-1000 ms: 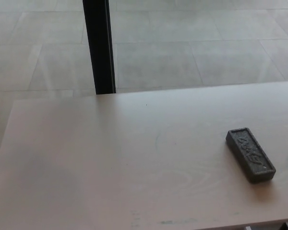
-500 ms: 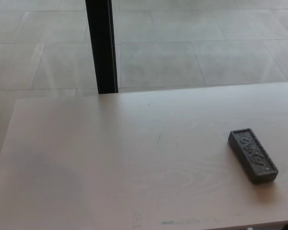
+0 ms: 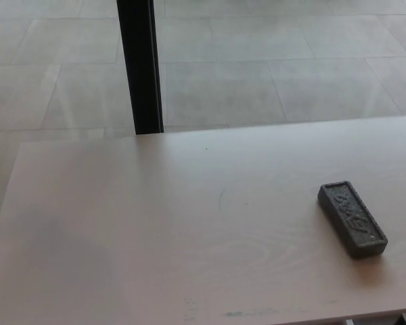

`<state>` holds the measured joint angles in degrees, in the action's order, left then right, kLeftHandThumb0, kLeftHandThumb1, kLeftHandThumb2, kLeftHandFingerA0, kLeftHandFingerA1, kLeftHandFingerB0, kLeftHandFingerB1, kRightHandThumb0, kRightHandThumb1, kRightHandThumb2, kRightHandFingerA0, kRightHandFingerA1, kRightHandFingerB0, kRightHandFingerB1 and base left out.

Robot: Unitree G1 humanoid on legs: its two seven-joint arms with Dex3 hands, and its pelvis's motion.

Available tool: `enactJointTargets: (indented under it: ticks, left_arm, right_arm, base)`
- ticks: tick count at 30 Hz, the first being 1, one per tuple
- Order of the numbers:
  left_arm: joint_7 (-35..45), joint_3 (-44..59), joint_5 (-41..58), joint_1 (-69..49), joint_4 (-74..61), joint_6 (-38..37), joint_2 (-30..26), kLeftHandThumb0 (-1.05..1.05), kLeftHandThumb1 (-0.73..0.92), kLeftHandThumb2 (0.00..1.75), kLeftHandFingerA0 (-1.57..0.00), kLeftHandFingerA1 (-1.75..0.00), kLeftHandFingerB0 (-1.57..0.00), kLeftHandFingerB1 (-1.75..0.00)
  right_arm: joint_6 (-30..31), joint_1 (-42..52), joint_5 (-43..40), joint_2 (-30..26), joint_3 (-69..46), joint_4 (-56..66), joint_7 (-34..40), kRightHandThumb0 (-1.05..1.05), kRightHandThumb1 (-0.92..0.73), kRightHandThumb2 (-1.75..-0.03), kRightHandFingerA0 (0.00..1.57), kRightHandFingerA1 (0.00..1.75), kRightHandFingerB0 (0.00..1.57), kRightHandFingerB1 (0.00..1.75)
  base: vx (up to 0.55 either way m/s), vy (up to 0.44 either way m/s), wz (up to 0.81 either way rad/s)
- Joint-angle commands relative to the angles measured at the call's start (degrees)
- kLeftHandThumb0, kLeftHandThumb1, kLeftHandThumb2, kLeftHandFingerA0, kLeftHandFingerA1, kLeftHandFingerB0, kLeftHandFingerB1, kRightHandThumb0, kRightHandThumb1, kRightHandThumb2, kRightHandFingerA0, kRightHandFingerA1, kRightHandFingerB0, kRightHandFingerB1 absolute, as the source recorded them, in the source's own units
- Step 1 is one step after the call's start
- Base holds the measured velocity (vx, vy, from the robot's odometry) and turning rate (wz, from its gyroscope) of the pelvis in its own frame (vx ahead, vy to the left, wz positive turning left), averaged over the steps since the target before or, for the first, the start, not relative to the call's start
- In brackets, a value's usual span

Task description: The robot uses its right hand to hold the eraser kept in the middle of the desk and use it to wipe the desk by swiping its surface twice

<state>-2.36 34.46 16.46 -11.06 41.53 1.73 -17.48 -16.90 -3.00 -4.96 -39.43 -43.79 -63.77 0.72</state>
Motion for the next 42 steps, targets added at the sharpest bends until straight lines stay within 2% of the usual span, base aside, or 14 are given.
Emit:
enactJointTargets:
  ticks: [1, 4, 5, 9, 11, 13, 15, 21, 22, 33, 34, 37, 38, 42]
  left_arm:
    - [-1.38, 0.0, 0.28, -0.86, -0.81, 1.04, 0.69, -0.48, 0.56, 1.02, -0.63, -0.84, -0.42, -0.68]
    - [-0.34, 0.51, 0.8, -0.06, 2.93, -1.03, 0.29, -0.49, 0.56, 1.02, -0.66, -0.87, -0.43, -0.7]
    - [-0.57, 0.49, 0.85, -0.31, 2.08, -0.65, 0.34, -0.49, 0.57, 1.02, -0.67, -0.87, -0.46, -0.72]
    - [-1.3, 1.29, 1.18, -1.88, -2.21, 1.61, -1.1, -0.49, 0.77, 0.63, -0.61, -0.94, -0.48, -0.72]
    - [-0.59, 0.75, 0.44, -1.61, -0.73, 1.15, -2.0, -0.51, 0.55, 1.01, -0.69, -0.88, -0.44, -0.69]
    - [-0.42, 0.25, 0.09, -1.01, 1.13, 0.39, -2.28, -0.51, 0.75, 0.62, -0.63, -0.89, -0.46, -0.65]
    - [-0.07, 0.47, 0.31, -0.19, 3.75, -1.13, -2.53, -0.49, 0.75, 0.62, -0.63, -0.88, -0.46, -0.65]
    - [0.1, -0.25, -0.29, -2.33, 3.35, -2.35, -2.06, -0.48, 0.56, 1.02, -0.62, -0.81, -0.37, -0.65]
    - [0.33, -0.34, -0.34, -2.95, 3.02, -2.9, -1.83, -0.5, 0.77, 0.63, -0.6, -0.84, -0.43, -0.63]
    - [2.47, -0.7, -0.33, -3.72, 6.31, -5.54, -2.15, -0.5, 0.78, 0.64, -0.57, -0.8, -0.42, -0.61]
    - [1.86, -0.67, -0.38, -3.42, 6.89, -4.96, -2.27, -0.48, 0.56, 1.02, -0.59, -0.78, -0.36, -0.63]
    - [1.82, -0.5, -0.01, -4.3, 5.69, -5.21, -1.5, -0.49, 0.77, 0.64, -0.56, -0.81, -0.43, -0.62]
    - [2.2, -0.74, -0.2, -4.41, 6.1, -5.82, -1.51, -0.49, 0.57, 1.02, -0.6, -0.81, -0.37, -0.65]
    - [2.22, -0.8, 0.13, -3.6, 7.43, -5.96, -1.2, -0.51, 0.79, 0.64, -0.55, -0.83, -0.42, -0.61]
  right_arm:
    - [2.43, 2.15, -9.01, 2.08, -5.39, -3.56, 0.74, -0.44, -0.69, -0.61, 0.88, 1.04, 0.65, 0.45]
    - [6.13, 3.5, -7.98, 2.47, -3.98, -4.08, 0.02, -0.55, -0.59, -0.93, 0.79, 0.86, 0.45, 0.55]
    - [6.6, 3.66, -8.19, 2.74, -3.65, -4.07, -0.59, -0.49, -0.7, -0.61, 0.77, 0.8, 0.5, 0.39]
    - [7.38, 4.35, -8.83, 6.46, -1.56, -3.19, -2.74, -0.52, -0.7, -0.61, 0.73, 0.68, 0.45, 0.37]
    - [8.01, 4.98, -7.94, 6.48, 0.7, -3.18, -3.71, -0.53, -0.72, -0.62, 0.73, 0.67, 0.42, 0.36]
    - [8.23, 5.51, -8.53, 6.74, 1.54, -3.25, -4.04, -0.56, -0.59, -0.9, 0.69, 0.71, 0.35, 0.5]
    - [7.79, 5.73, -8.98, 7.04, 2.02, -3.74, -4.52, -0.51, -0.72, -0.61, 0.75, 0.65, 0.41, 0.38]
    - [7.45, 7.83, -8.5, 7.96, 4.45, -3.6, -3.38, -0.47, -0.71, -0.61, 0.76, 0.7, 0.5, 0.41]
    - [7.22, 8.27, -8.2, 8.1, 5.09, -3.35, -3.08, -0.45, -0.72, -0.61, 0.75, 0.67, 0.51, 0.41]
    - [4.9, 10.86, -8.78, 9.3, 7.91, -2.52, -3.46, -0.42, -0.7, -0.61, 0.78, 0.68, 0.58, 0.42]
    - [4.51, 10.99, -9.72, 9.63, 7.37, -2.62, -4.43, -0.41, -0.71, -0.61, 0.76, 0.72, 0.57, 0.43]
    - [3.96, 12.21, -9.99, 10.07, 7.58, -1.89, -5.22, -0.41, -0.72, -0.62, 0.77, 0.76, 0.56, 0.43]
    - [4.26, 12.29, -10.02, 10.09, 7.75, -1.52, -5.29, -0.42, -0.71, -0.62, 0.77, 0.75, 0.57, 0.43]
    - [4.04, 11.13, -10.15, 9.68, 8.17, -2.38, -6.05, -0.39, -0.69, -0.61, 0.83, 0.8, 0.59, 0.44]
  base:
    - [0.0, 0.0, 0.0]
    - [0.0, 0.0, 0.0]
    - [0.0, 0.0, 0.0]
    - [0.0, 0.0, 0.0]
    - [0.0, 0.0, 0.0]
    - [0.0, 0.0, 0.0]
    - [0.0, 0.0, 0.0]
    - [0.0, 0.0, 0.0]
    - [0.0, 0.0, 0.0]
    - [0.0, 0.0, 0.0]
    - [0.0, 0.0, 0.0]
    - [0.0, 0.0, 0.0]
    - [0.0, 0.0, 0.0]
    - [0.0, 0.0, 0.0]
